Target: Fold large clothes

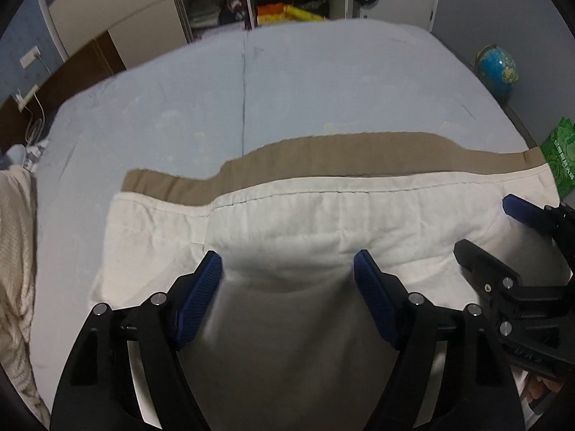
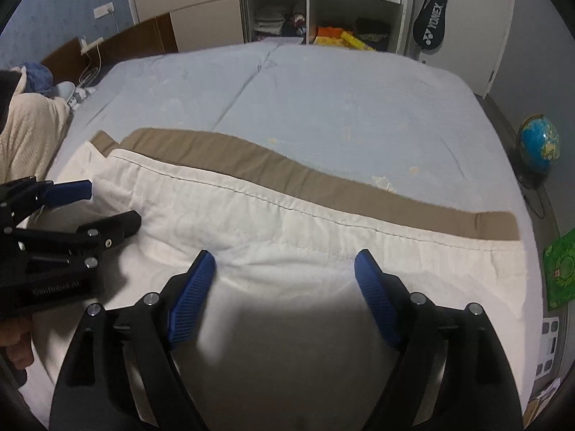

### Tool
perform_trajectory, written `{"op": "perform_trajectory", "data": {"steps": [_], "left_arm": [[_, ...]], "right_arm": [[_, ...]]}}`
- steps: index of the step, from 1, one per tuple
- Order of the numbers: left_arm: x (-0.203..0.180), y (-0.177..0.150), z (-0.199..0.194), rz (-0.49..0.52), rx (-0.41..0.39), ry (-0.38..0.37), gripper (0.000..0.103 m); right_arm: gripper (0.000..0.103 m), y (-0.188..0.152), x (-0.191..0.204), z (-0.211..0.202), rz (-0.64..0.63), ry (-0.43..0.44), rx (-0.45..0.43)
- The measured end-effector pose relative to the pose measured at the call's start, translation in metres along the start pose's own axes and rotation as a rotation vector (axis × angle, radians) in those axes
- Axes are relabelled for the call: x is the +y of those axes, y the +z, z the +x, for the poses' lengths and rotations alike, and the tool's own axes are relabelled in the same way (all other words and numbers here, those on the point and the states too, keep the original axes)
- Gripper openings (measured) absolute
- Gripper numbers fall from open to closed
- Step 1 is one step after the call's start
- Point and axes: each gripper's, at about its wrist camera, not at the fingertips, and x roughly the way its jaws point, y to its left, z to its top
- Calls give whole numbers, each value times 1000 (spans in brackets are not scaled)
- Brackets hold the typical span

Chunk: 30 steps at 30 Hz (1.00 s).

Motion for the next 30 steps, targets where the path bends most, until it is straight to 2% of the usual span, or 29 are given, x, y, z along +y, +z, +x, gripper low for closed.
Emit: {"op": "perform_trajectory", "data": {"steps": [7, 11, 30], "left_arm": [[0, 3, 23, 11, 51, 1, 81], [-1, 0, 29, 11, 55, 7, 82], [-8, -16, 46, -16, -5, 29, 90]], "right_arm": [[78, -5, 2, 24, -14, -3, 67], [78, -9, 3, 28, -16, -7, 74], [80, -21, 9, 45, -37, -35, 44]]}}
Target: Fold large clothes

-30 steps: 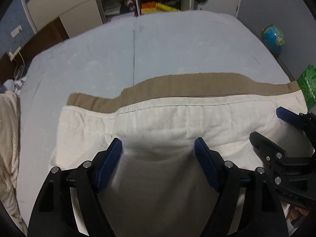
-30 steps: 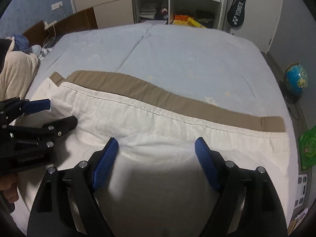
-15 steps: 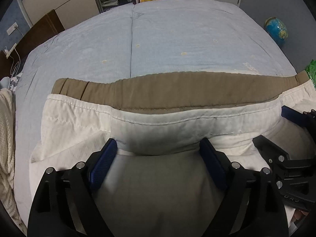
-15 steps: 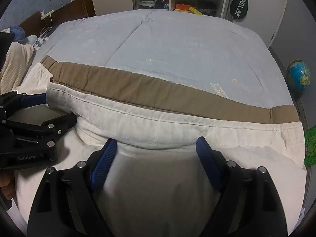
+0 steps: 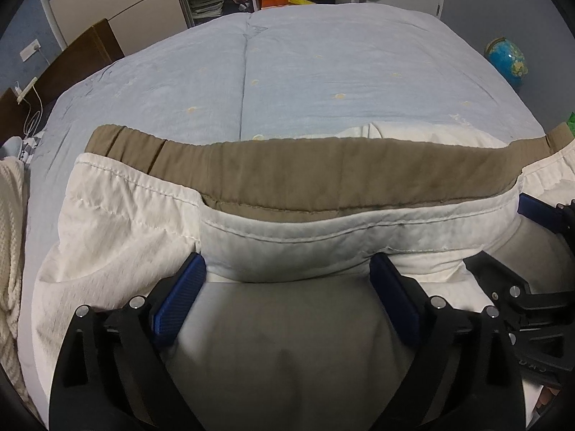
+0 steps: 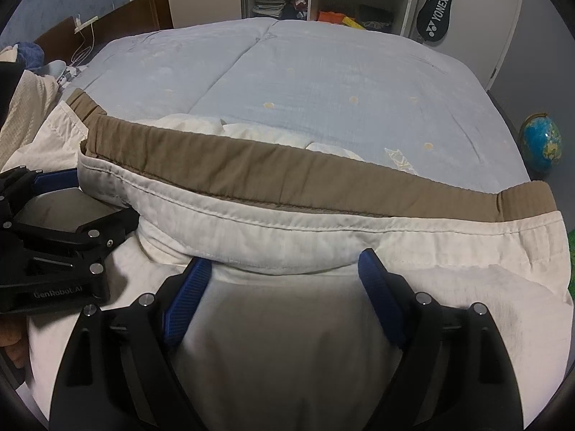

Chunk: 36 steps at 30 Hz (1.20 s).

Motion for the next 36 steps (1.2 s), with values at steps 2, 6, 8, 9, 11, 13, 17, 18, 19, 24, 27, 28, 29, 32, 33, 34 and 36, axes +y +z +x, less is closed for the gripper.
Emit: {"op": "perform_trajectory", "data": {"steps": [2, 6, 8, 9, 11, 13, 17, 18, 19, 24, 27, 28, 29, 32, 33, 34, 36], "left_arm": [[0, -1, 1, -4, -4, 1, 90], [-3, -5, 3, -10, -19, 4, 91], [-4, -7, 4, -13, -25, 4, 92], [-4, -8, 4, -14, -27, 5, 92], [-5, -8, 5, -15, -30, 6, 92], [-4, -7, 5, -15, -27, 6, 92], [3, -5, 0, -26, -11, -33, 92], [6, -3, -4, -24, -14, -46, 92], [7, -3, -7, -20, -18, -55, 92], [33, -10, -46, -18, -104, -87, 91], [58, -22, -69, -46, -156, -73, 90], [63, -26, -72, -51, -157, -59, 90], [71, -34, -75, -53, -152, -43, 89], [83, -50, -77, -58, -139, -3, 89], [88, -56, -78, -73, -136, -1, 90], [90, -64, -80, -85, -134, 1, 90], [96, -74, -79, -107, -119, 14, 90]], "right_arm": [[80, 1, 0, 2, -1, 0, 1], [80, 0, -1, 4, -1, 3, -2], [80, -2, -1, 6, -1, 3, -4], [80, -3, -1, 7, 0, 3, -6], [80, -3, -1, 7, 0, 3, -9], [80, -4, -1, 8, -1, 3, -10], [80, 0, -1, 1, -10, 16, 10], [80, 1, -4, -4, -13, 24, 7], [80, -1, -6, -12, -19, 36, -5], [80, -17, -29, -54, 15, 44, -86], [80, -31, -51, -79, 55, 27, -133], [80, -38, -60, -87, 70, 18, -144], [80, -44, -65, -91, 82, 12, -145], [80, -62, -80, -98, 123, -4, -141], [80, -67, -84, -101, 133, -7, -144], [80, -73, -88, -103, 140, -14, -146], [80, -80, -92, -105, 149, -20, -143]]}}
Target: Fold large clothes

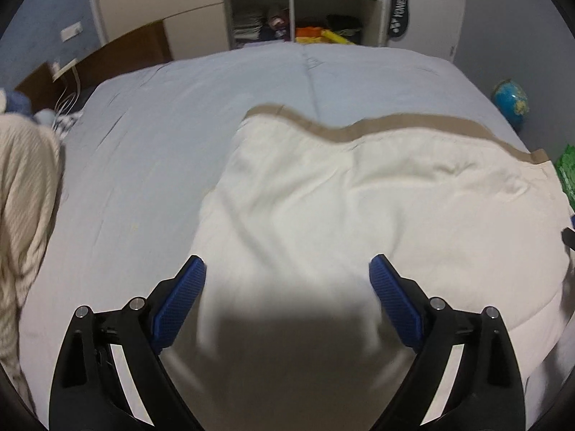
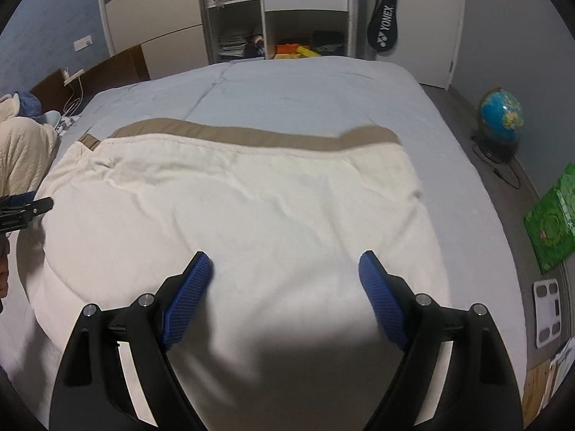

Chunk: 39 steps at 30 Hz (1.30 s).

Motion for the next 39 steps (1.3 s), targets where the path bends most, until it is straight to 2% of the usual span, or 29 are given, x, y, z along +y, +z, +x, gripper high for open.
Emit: {"op": "perform_trajectory", "data": {"steps": [3, 9, 16, 19, 22, 27, 29, 31, 36, 39], "left_arm": [[6, -10, 11, -3, 38, 13, 91], [28, -17, 30, -105, 89, -25, 95], [35, -16, 16, -128, 84, -45, 93], [38, -15, -6, -164, 61, -84, 96], [34, -18, -30, -185, 26, -166, 96], [11, -35, -74, -120, -18, -198, 97], [2, -44, -90, -99, -22, -199, 97], [-7, -55, -112, -64, -68, -179, 97], [-21, -81, -148, -15, -107, -137, 97], [-26, -104, -169, 0, -131, -138, 97]], "right_arm": [[80, -7, -6, 9, 15, 6, 27], [84, -6, -21, 24, 61, 42, 59], [84, -14, -25, 2, 78, 52, 25], [84, -19, -26, -12, 87, 62, 8], [85, -30, -25, -38, 103, 87, -28], [86, -46, -17, -78, 85, 131, -79], [88, -53, -13, -99, 65, 139, -105], [94, -56, -10, -114, 58, 139, -118], [95, -70, -7, -155, 47, 140, -155], [95, -80, -2, -172, 47, 129, -164]]}}
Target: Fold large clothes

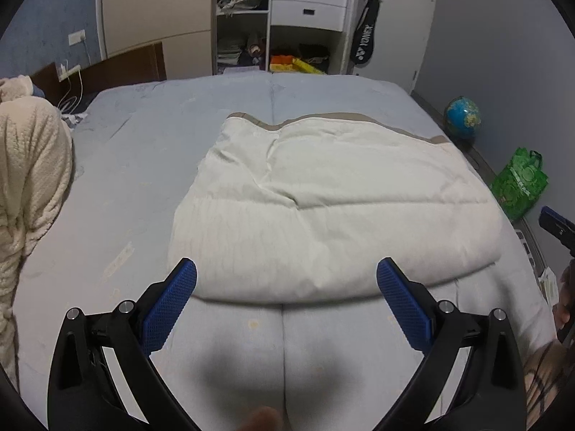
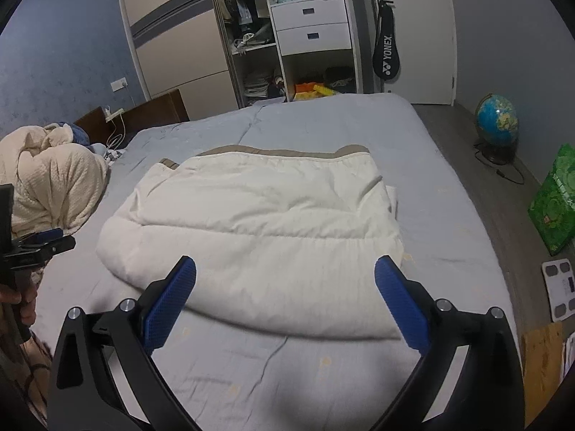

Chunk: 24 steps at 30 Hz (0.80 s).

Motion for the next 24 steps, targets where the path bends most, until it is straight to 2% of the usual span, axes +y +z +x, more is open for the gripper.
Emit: {"op": "perform_trajectory", "data": {"steps": [10, 15, 18, 24], "left_arm": [[-16, -44, -43, 12, -45, 1, 97], [-20, -57, -44, 14, -64, -6, 97], [-23, -61, -41, 33, -57, 9, 97], [-28, -62, -41, 48, -73, -9, 97]], "right_arm": [[96, -35, 23, -48, -4, 1, -29], [96, -49, 31, -55, 7, 1, -32], [96, -50, 39, -58, -24, -12, -44], [96, -52, 39, -51, -31, -25, -23]]}}
